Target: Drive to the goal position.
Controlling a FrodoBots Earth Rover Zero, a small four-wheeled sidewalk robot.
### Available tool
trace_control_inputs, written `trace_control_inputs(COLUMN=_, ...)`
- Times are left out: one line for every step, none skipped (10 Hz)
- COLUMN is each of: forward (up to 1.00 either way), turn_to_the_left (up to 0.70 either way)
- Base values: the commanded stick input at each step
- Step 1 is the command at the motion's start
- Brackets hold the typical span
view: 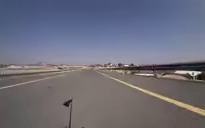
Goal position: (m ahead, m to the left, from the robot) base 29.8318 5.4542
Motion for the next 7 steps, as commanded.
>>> trace_control_inputs(forward=1.0, turn_to_the_left=0.11)
trace_control_inputs(forward=1.0, turn_to_the_left=0.02)
trace_control_inputs(forward=1.0, turn_to_the_left=0.01)
trace_control_inputs(forward=1.0, turn_to_the_left=0.0)
trace_control_inputs(forward=1.0, turn_to_the_left=0.0)
trace_control_inputs(forward=1.0, turn_to_the_left=0.0)
trace_control_inputs(forward=1.0, turn_to_the_left=0.0)
